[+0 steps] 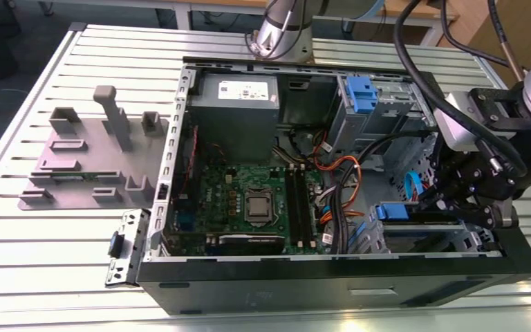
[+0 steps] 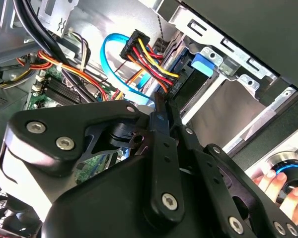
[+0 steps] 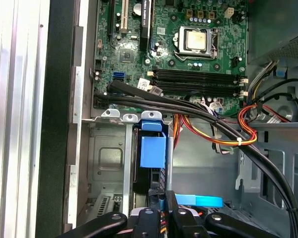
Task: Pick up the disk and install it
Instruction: 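Insert the second disk wire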
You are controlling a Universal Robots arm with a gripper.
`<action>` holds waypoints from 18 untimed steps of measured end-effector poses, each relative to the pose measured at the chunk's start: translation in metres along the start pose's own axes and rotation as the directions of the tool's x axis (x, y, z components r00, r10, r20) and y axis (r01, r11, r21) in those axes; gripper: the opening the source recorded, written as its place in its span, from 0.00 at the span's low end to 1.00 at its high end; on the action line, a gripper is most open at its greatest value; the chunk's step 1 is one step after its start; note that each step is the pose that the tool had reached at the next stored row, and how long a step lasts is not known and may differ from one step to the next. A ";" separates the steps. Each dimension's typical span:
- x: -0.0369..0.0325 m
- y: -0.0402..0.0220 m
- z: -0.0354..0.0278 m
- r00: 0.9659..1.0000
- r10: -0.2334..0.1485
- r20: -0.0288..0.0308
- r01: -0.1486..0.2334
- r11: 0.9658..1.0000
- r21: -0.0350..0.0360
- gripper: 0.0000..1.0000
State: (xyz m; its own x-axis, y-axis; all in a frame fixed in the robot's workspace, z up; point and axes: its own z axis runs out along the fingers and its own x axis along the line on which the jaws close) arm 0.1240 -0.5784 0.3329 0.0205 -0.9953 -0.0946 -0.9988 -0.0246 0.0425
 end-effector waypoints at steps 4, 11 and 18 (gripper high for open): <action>-0.0003 0.0001 -0.0027 1.000 -0.002 0.000 0.002 1.000 0.000 0.16; -0.0004 -0.0006 -0.0036 1.000 -0.003 -0.001 0.003 1.000 -0.001 0.16; 0.0002 -0.0009 -0.0029 1.000 -0.004 -0.001 0.004 1.000 -0.001 0.16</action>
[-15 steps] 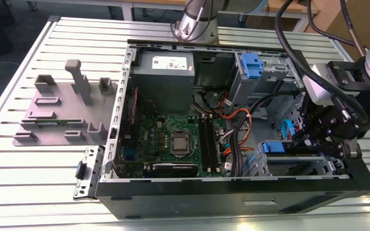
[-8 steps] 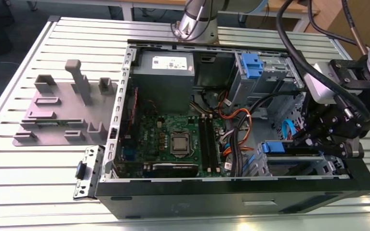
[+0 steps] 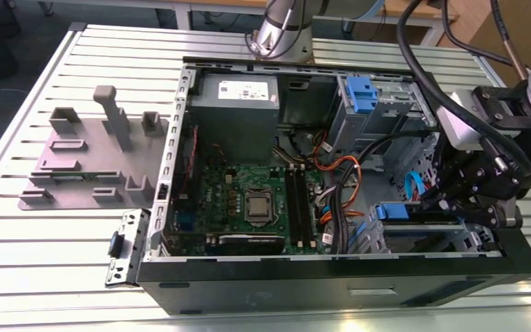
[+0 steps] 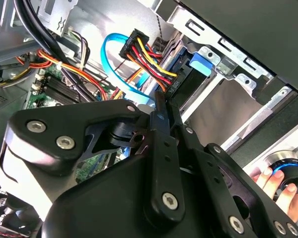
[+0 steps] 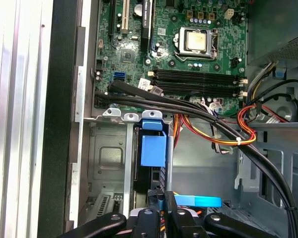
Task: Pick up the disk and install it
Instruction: 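Insert the second disk wire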
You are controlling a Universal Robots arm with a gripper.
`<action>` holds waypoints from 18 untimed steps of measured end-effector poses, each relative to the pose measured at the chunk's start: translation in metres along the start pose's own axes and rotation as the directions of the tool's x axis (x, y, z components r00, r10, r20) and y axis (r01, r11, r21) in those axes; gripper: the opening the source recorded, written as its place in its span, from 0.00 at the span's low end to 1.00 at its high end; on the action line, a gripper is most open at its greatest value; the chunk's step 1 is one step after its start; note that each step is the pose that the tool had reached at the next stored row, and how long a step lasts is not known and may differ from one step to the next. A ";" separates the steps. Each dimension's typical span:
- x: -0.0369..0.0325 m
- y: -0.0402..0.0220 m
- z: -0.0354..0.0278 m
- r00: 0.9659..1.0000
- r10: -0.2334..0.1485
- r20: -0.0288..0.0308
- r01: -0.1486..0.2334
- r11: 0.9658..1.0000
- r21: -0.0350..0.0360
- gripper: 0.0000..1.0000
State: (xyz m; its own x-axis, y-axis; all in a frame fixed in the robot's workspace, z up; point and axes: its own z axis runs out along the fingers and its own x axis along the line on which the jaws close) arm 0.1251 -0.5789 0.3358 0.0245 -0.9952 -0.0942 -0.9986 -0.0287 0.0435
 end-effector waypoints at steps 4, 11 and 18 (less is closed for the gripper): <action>0.0003 -0.0001 0.0012 1.000 0.000 0.000 0.000 1.000 -0.001 0.16; 0.0007 -0.0002 0.0037 1.000 0.000 -0.001 0.000 1.000 -0.001 0.16; 0.0008 -0.0002 0.0035 1.000 -0.001 0.000 0.001 1.000 -0.001 0.16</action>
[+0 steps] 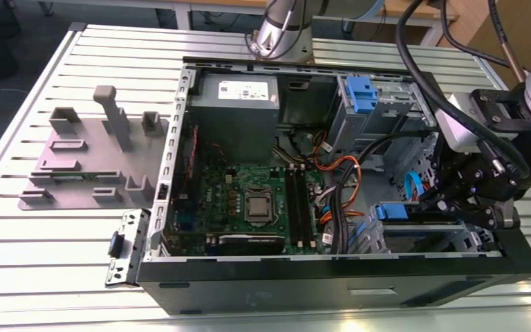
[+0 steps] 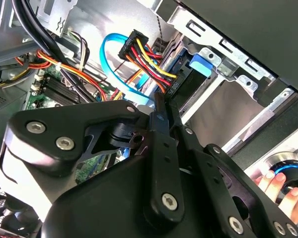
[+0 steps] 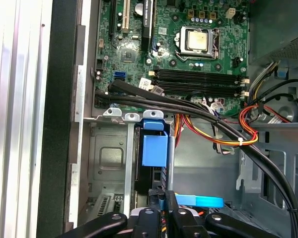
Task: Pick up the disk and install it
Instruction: 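Insert the second disk wire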
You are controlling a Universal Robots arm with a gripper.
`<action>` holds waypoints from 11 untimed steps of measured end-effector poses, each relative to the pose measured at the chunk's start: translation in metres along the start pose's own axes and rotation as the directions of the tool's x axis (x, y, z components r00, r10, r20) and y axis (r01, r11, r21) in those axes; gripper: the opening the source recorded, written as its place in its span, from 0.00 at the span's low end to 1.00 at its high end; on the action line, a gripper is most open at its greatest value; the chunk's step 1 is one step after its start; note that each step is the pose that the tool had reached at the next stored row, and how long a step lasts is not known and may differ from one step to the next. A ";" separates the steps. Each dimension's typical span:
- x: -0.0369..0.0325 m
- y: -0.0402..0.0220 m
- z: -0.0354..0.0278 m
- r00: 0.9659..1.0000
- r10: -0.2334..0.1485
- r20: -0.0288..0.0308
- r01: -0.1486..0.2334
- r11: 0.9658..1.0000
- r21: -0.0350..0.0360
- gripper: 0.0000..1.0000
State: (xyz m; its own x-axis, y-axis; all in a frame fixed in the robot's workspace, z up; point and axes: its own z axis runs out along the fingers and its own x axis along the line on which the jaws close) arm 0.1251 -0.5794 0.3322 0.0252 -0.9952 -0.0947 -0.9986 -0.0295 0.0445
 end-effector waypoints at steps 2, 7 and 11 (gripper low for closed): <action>-0.0001 0.0001 -0.0009 1.000 0.000 0.001 0.000 1.000 0.000 0.16; -0.0004 0.0002 -0.0037 1.000 0.000 0.000 0.000 1.000 0.000 0.16; -0.0005 0.0001 -0.0049 1.000 0.000 0.000 0.000 1.000 0.000 0.16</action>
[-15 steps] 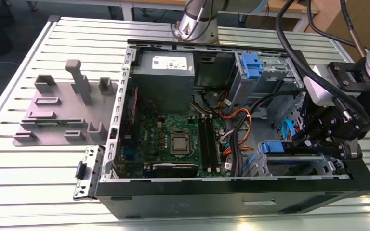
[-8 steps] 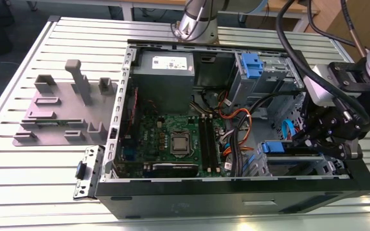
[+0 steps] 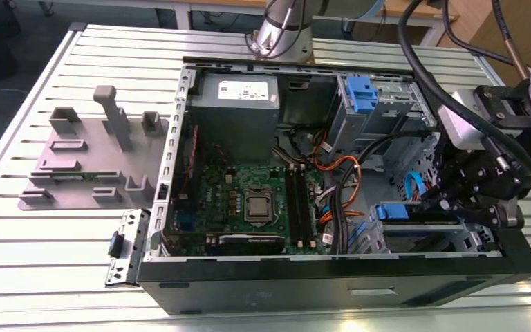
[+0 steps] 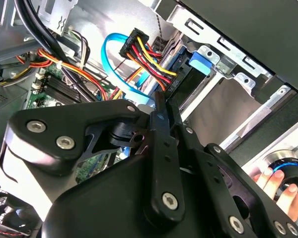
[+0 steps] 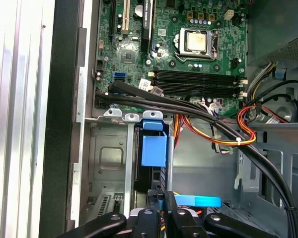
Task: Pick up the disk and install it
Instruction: 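Insert the second disk wire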
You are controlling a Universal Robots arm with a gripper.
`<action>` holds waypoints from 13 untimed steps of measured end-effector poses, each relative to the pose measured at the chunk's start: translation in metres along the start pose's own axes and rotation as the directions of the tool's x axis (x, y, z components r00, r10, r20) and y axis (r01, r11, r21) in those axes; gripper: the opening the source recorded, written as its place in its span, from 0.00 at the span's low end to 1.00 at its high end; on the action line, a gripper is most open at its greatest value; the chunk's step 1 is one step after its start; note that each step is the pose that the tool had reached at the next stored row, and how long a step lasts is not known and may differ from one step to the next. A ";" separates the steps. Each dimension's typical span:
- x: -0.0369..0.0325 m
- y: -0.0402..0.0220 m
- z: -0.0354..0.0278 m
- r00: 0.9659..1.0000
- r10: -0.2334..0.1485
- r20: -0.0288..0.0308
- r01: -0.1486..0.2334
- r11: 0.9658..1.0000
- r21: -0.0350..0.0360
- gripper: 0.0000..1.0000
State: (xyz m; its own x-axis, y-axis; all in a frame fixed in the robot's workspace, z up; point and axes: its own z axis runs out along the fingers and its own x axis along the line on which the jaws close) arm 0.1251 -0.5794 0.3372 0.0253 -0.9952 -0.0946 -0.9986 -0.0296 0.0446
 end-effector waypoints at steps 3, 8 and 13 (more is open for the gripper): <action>0.0000 -0.0005 -0.0002 1.000 0.000 0.000 0.000 1.000 -0.001 0.16; 0.0001 -0.0018 0.0000 1.000 0.000 0.000 0.000 1.000 -0.002 0.16; 0.0002 -0.0021 0.0012 1.000 0.000 0.000 0.000 1.000 -0.003 0.16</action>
State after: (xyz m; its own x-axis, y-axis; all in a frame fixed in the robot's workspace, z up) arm 0.1272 -0.5794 0.3359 0.0248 -0.9952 -0.0944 -0.9984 -0.0295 0.0481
